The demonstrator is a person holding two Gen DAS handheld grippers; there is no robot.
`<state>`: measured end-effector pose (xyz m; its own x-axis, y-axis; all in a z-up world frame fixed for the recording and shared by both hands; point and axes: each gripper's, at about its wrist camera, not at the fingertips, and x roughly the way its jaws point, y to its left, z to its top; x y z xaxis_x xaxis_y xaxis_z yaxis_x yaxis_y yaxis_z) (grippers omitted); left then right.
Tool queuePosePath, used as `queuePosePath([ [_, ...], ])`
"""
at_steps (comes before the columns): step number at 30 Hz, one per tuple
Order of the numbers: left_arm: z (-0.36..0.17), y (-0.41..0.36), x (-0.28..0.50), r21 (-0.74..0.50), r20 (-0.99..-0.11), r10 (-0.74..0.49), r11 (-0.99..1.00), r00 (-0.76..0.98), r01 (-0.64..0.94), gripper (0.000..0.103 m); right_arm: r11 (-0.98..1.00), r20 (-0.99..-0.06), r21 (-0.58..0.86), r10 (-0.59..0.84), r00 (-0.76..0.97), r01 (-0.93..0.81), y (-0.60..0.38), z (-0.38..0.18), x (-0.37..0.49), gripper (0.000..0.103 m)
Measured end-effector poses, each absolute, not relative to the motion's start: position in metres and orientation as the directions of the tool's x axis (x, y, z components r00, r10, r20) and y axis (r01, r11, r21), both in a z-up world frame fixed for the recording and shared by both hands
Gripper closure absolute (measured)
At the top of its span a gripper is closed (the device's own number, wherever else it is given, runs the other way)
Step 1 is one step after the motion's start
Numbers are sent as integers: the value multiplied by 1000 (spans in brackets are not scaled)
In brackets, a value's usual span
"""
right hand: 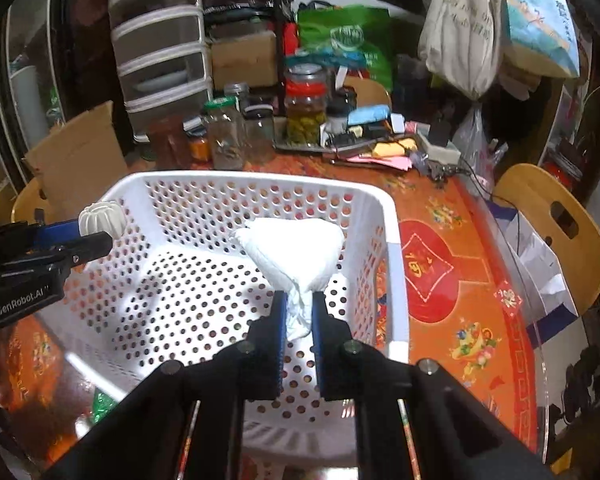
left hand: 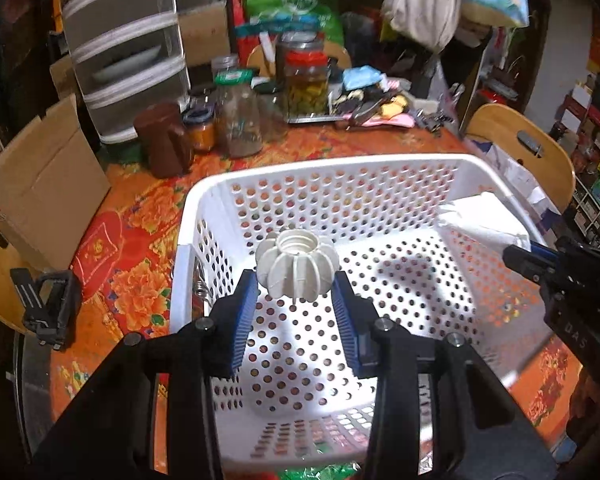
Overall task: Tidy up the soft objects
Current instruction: 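Carry the cloth bundle and ribbed ball into the white basket and release both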
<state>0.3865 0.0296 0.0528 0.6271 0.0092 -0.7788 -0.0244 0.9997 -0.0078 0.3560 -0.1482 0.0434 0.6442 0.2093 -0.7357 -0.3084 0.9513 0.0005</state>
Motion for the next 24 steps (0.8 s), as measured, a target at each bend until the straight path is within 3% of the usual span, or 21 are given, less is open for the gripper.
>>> queuePosePath([
  [11, 17, 31, 419, -20, -852, -19, 1000, 523, 2, 67, 946, -805, -46, 155, 572, -320, -125, 16, 380, 93],
  [24, 11, 28, 418, -53, -861, -51, 999, 507, 12, 64, 944, -844, -47, 137, 519, -327, -118, -2, 385, 92],
])
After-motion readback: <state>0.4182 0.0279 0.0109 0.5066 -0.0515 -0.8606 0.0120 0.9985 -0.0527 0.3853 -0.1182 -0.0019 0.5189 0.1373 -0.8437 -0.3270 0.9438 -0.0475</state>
